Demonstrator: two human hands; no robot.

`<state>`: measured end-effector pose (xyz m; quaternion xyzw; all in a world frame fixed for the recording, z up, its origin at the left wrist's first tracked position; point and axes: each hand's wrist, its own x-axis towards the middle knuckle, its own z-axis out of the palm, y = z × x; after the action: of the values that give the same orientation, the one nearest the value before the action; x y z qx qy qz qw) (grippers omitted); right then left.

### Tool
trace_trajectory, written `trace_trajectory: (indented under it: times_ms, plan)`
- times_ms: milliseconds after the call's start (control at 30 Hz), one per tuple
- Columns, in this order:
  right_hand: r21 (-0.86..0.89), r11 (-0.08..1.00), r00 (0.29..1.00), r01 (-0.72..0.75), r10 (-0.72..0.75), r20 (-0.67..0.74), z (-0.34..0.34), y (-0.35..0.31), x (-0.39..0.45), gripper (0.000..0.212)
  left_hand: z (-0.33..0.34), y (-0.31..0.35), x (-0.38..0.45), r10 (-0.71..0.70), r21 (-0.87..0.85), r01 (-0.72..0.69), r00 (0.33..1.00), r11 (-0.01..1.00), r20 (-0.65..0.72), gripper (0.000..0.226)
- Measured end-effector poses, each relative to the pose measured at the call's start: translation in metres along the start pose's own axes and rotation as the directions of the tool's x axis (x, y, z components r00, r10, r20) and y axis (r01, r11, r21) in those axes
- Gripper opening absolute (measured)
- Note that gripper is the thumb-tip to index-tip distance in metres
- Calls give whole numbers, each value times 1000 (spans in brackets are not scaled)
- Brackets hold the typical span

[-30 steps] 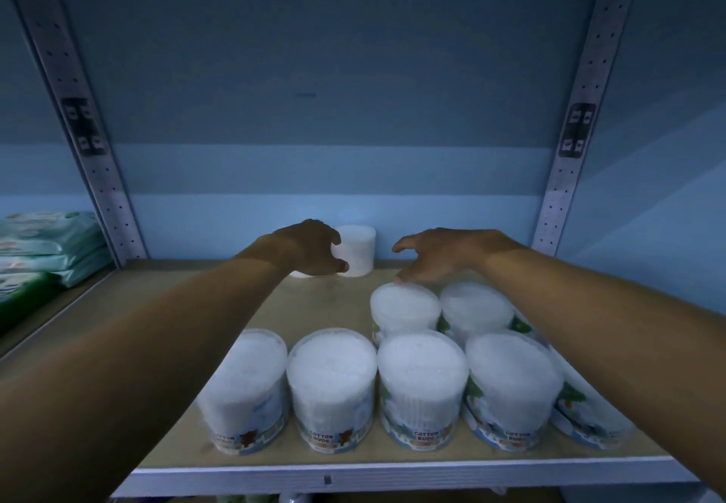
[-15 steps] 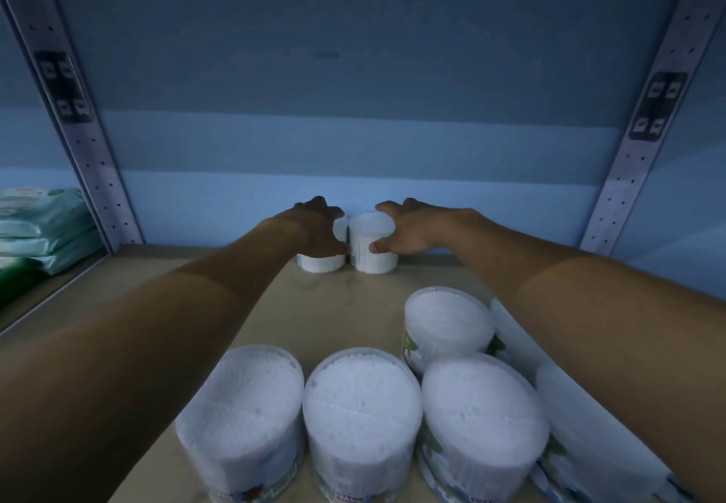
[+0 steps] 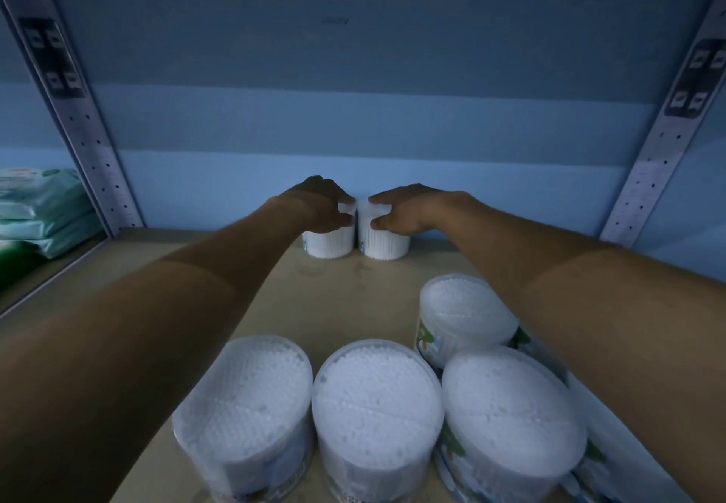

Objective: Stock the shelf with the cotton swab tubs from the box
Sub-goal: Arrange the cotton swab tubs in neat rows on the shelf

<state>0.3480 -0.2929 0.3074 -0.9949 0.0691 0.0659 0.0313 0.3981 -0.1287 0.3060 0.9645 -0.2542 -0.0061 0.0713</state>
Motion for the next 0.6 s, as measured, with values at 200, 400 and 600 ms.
trace_trajectory:
  times_ms: [200, 400, 600]
  plan:
    - [67, 998, 998, 12, -8, -57, 3, -2, 2, 71, 3, -9, 5, -4, -71, 3, 1000, 997, -15, 59]
    - [161, 987, 996, -15, 28, -81, 1, -3, -7, 71, 2, -10, 7, -20, -87, 19, 1000, 996, -12, 60]
    - [132, 991, 998, 14, -7, -55, -5, -6, -29, 73, -2, -12, -7, 8, -69, -6, 1000, 998, 18, 57]
